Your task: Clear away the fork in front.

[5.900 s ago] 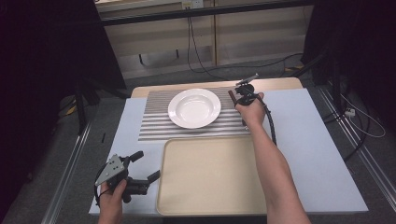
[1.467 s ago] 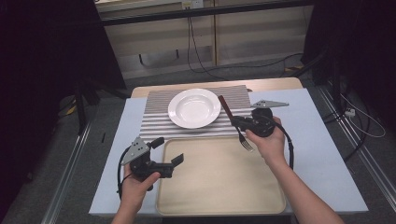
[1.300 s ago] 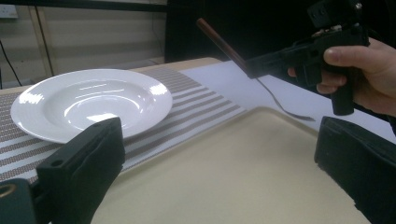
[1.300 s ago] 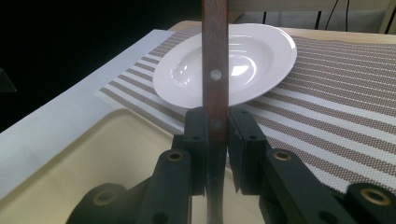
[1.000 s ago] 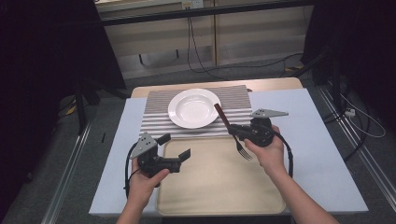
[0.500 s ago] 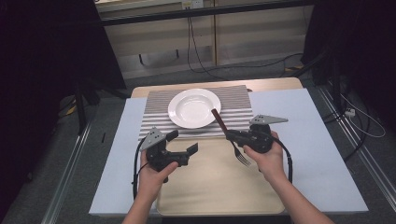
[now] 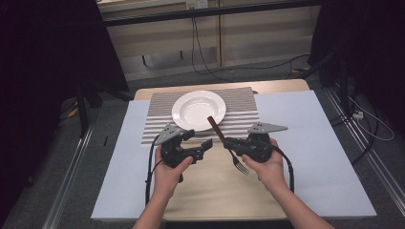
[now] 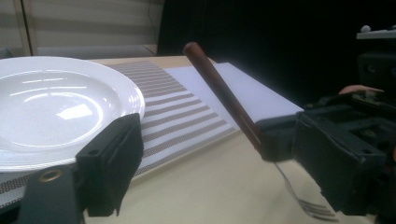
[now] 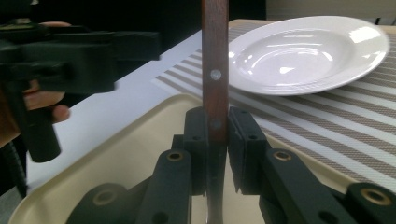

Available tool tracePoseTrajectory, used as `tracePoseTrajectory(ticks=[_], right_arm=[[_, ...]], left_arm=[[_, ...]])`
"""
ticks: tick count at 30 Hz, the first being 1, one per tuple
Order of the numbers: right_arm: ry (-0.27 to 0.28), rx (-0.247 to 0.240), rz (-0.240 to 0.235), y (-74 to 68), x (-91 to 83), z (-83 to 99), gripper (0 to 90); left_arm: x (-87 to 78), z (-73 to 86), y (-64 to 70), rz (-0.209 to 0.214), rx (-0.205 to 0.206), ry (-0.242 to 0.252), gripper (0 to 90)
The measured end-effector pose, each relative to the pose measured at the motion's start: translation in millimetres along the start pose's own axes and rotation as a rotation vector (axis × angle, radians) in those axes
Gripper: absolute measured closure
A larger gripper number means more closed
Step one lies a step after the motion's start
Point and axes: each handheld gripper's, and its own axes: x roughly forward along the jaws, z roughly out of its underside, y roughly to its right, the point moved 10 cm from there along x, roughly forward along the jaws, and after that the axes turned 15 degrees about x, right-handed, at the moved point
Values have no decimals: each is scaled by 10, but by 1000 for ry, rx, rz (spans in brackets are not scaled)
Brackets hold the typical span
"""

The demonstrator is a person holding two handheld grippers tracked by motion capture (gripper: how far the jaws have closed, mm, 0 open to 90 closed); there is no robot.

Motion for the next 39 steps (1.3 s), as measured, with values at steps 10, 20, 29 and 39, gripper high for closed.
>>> tracePoseTrajectory(ticks=[10,20,29,39], right_arm=[[0,-49,-54,-281,79,89,786],[16,-119,-31,-332,80,140,679],[54,-143,94,76,-228,120,389],[89,-182,200,391,-577,131,211]], left_arm=[[108,6,46,62,-72,14,410],[-28,-44,147,183,-92,18,806],[-333,122,92,275,-81,-82,805],[-420,526,-17,374,-112,-252,774]])
